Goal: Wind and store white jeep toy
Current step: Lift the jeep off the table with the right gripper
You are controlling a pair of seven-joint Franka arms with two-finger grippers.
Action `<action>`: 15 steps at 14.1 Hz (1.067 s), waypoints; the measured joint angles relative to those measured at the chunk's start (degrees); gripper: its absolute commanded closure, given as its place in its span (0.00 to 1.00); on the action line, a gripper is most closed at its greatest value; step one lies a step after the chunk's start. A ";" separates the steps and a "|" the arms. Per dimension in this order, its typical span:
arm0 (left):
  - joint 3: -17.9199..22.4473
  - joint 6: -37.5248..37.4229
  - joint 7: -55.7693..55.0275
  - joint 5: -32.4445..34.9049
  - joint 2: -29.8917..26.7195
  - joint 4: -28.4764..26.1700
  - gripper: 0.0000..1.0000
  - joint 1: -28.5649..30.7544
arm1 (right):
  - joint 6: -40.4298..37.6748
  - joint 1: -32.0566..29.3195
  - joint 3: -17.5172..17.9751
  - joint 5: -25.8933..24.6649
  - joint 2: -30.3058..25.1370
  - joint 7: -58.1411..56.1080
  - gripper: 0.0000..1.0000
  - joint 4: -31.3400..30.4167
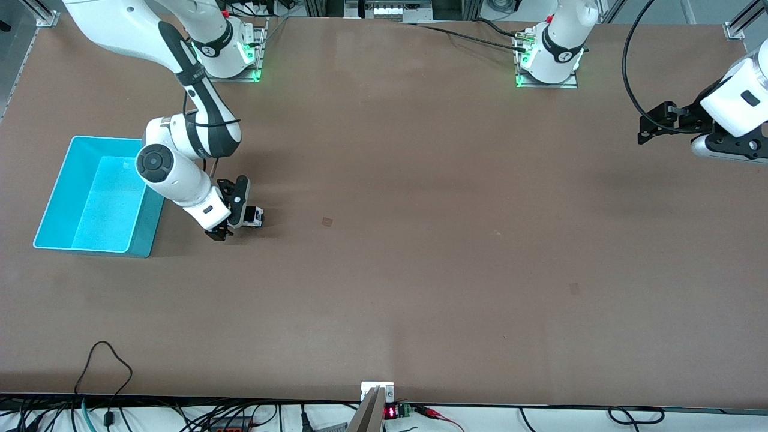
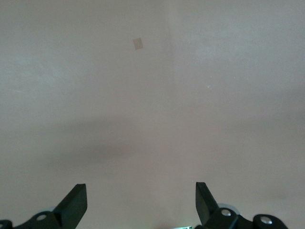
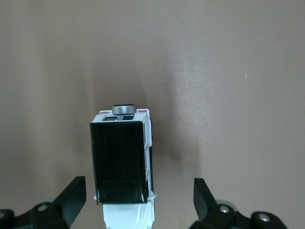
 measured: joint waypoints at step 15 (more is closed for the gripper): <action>-0.01 0.00 0.00 0.00 0.00 0.00 0.00 -0.01 | 6.23 0.24 0.17 -0.04 -0.74 -4.81 1.00 -2.00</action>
